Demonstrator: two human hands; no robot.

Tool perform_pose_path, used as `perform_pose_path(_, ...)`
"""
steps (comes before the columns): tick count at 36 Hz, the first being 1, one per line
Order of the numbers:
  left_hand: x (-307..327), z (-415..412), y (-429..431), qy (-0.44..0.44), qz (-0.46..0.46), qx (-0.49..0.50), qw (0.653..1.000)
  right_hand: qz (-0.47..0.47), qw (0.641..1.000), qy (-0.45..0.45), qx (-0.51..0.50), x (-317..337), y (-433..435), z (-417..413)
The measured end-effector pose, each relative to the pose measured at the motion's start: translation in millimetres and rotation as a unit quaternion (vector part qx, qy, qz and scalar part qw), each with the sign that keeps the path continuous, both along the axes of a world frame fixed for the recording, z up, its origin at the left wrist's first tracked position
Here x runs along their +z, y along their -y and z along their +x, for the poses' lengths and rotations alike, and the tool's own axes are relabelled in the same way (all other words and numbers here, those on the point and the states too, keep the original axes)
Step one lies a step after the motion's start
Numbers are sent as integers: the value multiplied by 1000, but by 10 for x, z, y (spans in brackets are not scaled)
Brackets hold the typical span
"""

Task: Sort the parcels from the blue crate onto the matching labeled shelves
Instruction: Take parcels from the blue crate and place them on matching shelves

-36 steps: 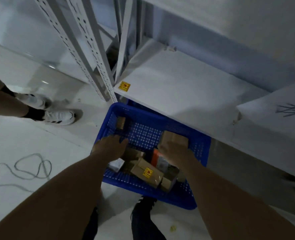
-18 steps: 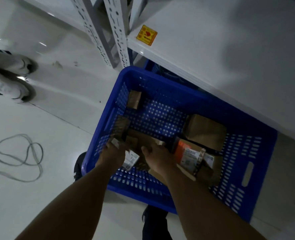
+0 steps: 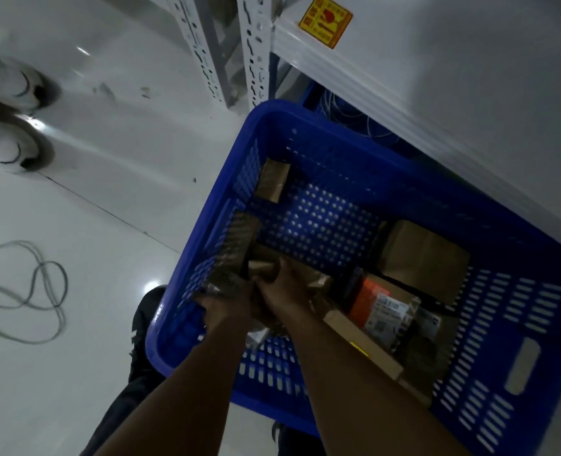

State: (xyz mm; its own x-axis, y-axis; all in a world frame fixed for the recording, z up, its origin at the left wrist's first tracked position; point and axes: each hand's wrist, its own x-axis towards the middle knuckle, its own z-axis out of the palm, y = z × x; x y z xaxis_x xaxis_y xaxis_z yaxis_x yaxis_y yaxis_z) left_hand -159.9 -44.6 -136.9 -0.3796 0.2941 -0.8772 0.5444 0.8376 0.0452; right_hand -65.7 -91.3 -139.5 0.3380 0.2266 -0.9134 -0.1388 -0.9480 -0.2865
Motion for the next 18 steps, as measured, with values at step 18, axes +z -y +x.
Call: perform_pose_path(18,44,-107,76,36,32,-66,997,-56,993,90,52,-212,-197,59)
